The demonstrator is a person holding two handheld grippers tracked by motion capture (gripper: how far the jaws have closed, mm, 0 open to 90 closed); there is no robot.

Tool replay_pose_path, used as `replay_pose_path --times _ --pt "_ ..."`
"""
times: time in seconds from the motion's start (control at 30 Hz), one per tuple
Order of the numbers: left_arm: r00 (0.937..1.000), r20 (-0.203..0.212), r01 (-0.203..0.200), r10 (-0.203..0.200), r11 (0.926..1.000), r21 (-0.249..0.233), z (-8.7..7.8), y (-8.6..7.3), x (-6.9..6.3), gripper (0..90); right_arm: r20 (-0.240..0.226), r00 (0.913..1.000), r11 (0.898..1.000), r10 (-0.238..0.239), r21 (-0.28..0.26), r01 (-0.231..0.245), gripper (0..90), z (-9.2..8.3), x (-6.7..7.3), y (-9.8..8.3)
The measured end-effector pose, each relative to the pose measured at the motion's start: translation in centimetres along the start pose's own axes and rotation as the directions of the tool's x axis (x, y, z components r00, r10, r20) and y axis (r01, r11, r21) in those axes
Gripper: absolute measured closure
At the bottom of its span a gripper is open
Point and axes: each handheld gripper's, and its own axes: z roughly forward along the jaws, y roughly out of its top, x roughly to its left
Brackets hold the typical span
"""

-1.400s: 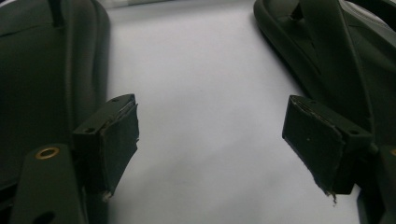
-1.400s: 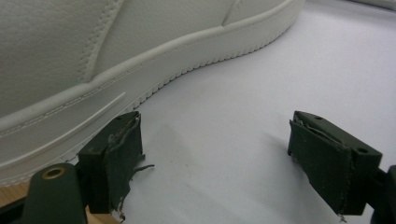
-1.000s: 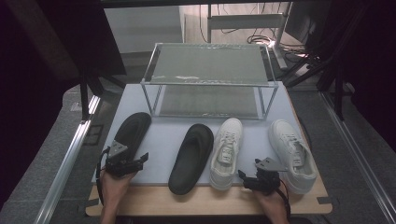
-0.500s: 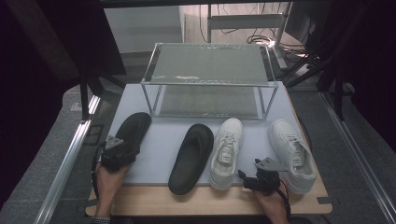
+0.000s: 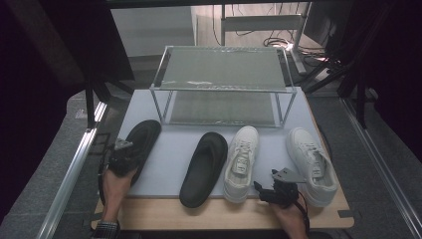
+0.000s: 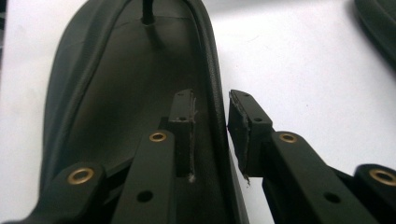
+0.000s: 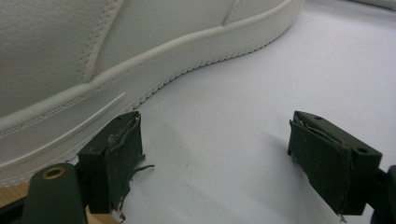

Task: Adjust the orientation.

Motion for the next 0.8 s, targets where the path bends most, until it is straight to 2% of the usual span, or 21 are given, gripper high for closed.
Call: replay_pose_path --times 0.27,0.47,0.67,0.8 --pt "1.0000 -0.009 -0.001 0.001 0.9997 0.026 0.6 0.5 -0.2 78.4 0.000 1.0000 1.000 0.000 0.000 0.000 17.9 0.0 0.0 0.0" --pt "0.9999 -0.013 0.006 -0.006 0.9997 0.023 0.5 0.5 -0.3 83.3 0.000 1.0000 1.000 0.000 0.000 0.000 17.9 0.0 0.0 0.0" --pt "0.9999 -0.008 0.014 -0.014 0.9999 0.002 -0.5 0.2 0.3 83.9 0.000 1.0000 1.000 0.000 0.000 0.000 17.9 0.0 0.0 0.0" --pt "1.0000 -0.001 0.005 -0.005 1.0000 -0.004 -1.1 0.0 0.2 83.9 0.000 1.0000 1.000 0.000 0.000 0.000 17.9 0.0 0.0 0.0"
